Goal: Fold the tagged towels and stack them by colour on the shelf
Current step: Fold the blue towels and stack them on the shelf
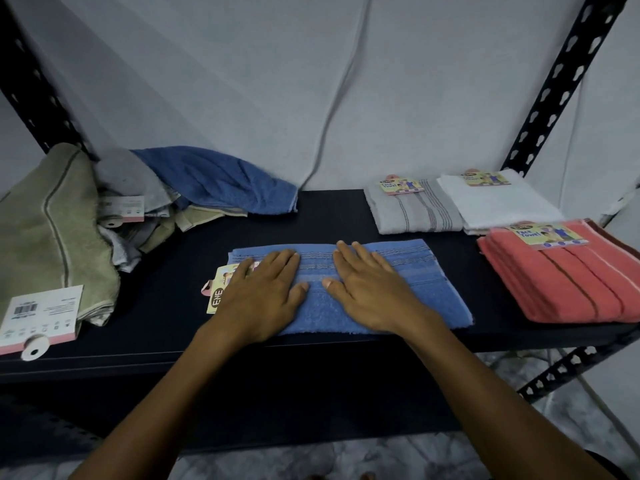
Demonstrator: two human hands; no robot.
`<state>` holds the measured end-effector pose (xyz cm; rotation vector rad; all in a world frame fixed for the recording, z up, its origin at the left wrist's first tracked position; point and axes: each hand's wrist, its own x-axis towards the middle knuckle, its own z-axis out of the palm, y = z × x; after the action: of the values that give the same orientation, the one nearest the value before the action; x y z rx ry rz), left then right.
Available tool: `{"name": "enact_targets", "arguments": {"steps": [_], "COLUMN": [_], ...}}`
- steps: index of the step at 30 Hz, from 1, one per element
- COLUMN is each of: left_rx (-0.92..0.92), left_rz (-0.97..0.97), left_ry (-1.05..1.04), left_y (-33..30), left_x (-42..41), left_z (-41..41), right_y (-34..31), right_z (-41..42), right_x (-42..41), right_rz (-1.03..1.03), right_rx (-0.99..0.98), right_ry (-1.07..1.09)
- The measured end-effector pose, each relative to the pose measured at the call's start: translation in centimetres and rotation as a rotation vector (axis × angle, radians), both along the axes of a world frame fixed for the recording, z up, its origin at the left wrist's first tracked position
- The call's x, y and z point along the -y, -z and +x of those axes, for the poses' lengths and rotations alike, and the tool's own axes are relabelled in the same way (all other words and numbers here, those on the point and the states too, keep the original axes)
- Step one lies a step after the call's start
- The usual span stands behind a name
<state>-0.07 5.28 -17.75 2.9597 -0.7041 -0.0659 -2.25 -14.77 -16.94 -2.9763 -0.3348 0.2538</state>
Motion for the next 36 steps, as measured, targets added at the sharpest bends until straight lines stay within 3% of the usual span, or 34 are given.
{"name": "enact_targets", "arguments": {"steps": [19,23,26,30,36], "left_rx": [-0.003,0.01,0.011,0.007,0.002], "left_rz": [0.067,0.057,0.057,0.071,0.082], "left_ry": [-0.003,-0.031,-0.046,-0.056,-0.041], "left_y": [0.4,0.3,0.2,0.3,0.3], "left_x": [-0.6,-0.5,-0.4,-0.4,-0.7], "left_z": [0.4,0.2,0.1,0.2,0.2], "right_y": [-0.6,-1.5,-2.1,-1.3,-0.1], "right_z": [-3.0,-3.9,-4.4,-3.2,-3.1], "right_x": [8.4,6.0,2.1,-1.3,1.9], "right_rz": [-0.019,-0.248,-0.173,-0.06,-0.037], "right_rx": [-0.072,0.164,0.261,0.126,-0.02], "right_ry": [0.279,0.405,0.236,0.056,0.087]}}
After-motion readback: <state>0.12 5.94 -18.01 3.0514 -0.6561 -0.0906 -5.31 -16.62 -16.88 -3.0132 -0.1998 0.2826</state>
